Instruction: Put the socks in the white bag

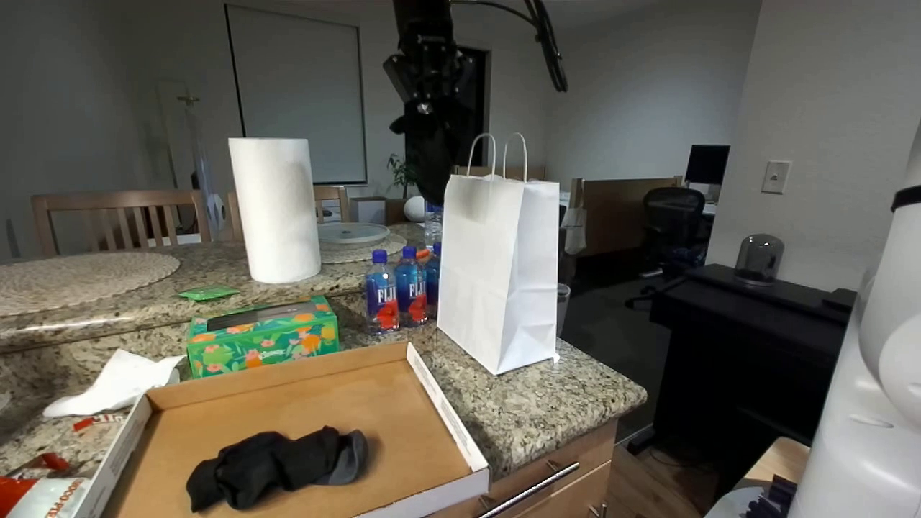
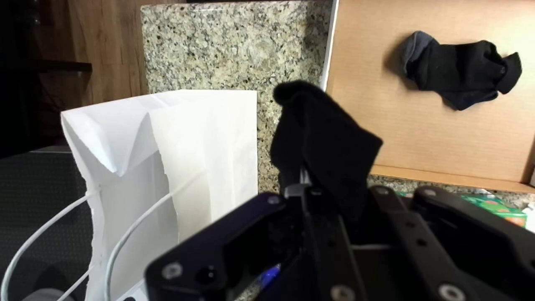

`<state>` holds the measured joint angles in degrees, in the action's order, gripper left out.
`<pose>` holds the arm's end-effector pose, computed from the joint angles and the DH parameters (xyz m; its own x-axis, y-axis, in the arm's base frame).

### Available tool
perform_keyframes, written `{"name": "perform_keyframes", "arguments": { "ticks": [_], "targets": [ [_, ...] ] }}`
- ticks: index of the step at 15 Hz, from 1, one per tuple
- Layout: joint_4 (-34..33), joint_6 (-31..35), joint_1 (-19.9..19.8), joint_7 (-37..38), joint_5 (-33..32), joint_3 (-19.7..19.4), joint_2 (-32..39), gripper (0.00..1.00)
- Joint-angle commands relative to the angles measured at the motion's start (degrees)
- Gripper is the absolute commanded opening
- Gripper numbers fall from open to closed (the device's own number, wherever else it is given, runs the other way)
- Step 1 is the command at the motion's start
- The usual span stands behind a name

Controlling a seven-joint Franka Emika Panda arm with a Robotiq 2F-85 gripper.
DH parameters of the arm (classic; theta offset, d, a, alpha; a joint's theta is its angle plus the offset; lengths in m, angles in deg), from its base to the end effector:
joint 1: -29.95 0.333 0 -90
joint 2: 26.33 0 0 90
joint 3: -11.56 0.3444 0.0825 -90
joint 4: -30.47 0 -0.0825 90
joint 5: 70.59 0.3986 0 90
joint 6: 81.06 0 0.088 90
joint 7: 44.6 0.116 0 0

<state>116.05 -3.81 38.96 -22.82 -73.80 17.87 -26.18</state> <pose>0.5273 0.1367 0.6616 0.9852 -0.1261 -0.1160 -0.1139 -0.9878 0.1062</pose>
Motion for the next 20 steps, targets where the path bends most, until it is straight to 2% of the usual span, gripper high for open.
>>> {"name": "perform_keyframes", "arguments": {
  "ticks": [1, 4, 8, 13, 20],
  "targets": [
    [-6.01, -1.15, -2.12, 2.14, 2.04, -1.15, 0.75, 0.08],
    [-10.96, -1.20, -4.48, 5.42, 5.51, -3.41, 1.32, 0.08],
    [-13.66, 0.48, -7.63, 9.42, 12.03, -7.76, 0.86, 0.08],
    [-11.28, 3.94, -10.87, 14.52, 19.71, -12.45, -0.37, 0.08],
    [-7.42, 8.28, -11.91, 17.92, 24.28, -15.81, -1.34, 0.08]
  ]
}}
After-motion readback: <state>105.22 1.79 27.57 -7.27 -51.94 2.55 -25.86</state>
